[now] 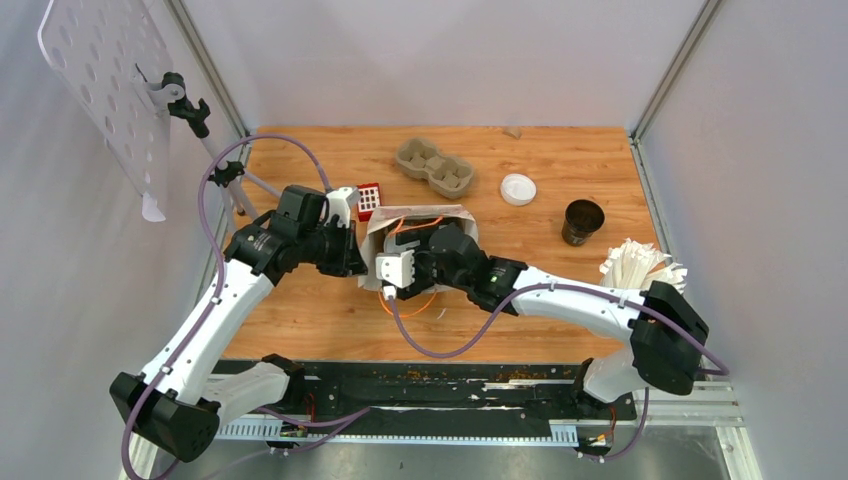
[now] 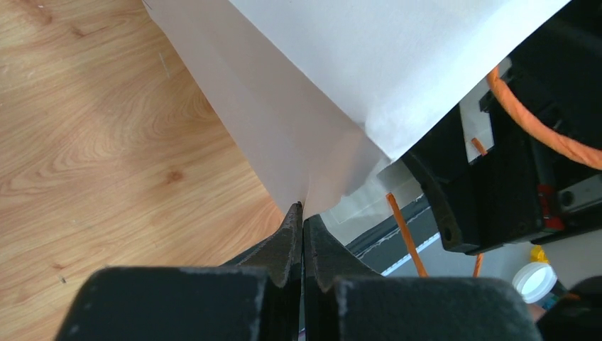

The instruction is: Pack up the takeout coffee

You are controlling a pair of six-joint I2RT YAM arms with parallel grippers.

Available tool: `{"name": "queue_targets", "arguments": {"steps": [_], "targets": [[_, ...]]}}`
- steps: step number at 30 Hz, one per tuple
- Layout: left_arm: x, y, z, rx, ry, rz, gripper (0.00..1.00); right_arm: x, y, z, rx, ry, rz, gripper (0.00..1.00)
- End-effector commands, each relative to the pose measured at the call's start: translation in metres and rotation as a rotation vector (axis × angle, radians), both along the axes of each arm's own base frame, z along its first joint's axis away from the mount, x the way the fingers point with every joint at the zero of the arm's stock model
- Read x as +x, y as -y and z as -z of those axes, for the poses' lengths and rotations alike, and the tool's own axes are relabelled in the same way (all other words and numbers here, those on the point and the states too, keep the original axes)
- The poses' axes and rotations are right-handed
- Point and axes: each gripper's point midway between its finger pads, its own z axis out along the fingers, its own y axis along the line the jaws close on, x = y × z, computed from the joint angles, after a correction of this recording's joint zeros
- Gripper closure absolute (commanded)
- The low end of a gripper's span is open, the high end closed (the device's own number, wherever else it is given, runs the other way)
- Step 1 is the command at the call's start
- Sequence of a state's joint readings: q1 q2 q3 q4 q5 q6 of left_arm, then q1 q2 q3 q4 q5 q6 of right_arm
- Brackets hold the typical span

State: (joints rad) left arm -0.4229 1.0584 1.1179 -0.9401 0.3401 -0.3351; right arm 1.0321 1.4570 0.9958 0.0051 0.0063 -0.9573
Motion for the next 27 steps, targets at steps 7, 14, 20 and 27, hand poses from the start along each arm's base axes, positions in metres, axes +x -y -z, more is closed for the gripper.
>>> {"name": "queue_targets", "arguments": {"steps": [7, 14, 20, 27], "targets": [[-0.001, 0.001, -0.002, -0.009, -0.016, -0.002, 1.0, 0.006, -0.029, -0.002, 0.027, 0.093, -0.105, 0.33], [0.002, 0.001, -0.007, -0.006, -0.002, -0.013, 1.0, 0.014, -0.043, 0.017, 0.008, 0.087, -0.164, 0.35], [0.001, -0.004, -0.005, 0.02, -0.002, -0.01, 1.0, 0.032, -0.039, 0.017, 0.006, 0.138, -0.141, 0.33], [-0.004, -0.003, 0.002, 0.031, -0.039, 0.016, 1.0, 0.042, -0.039, 0.024, -0.01, 0.127, -0.166, 0.33]]}}
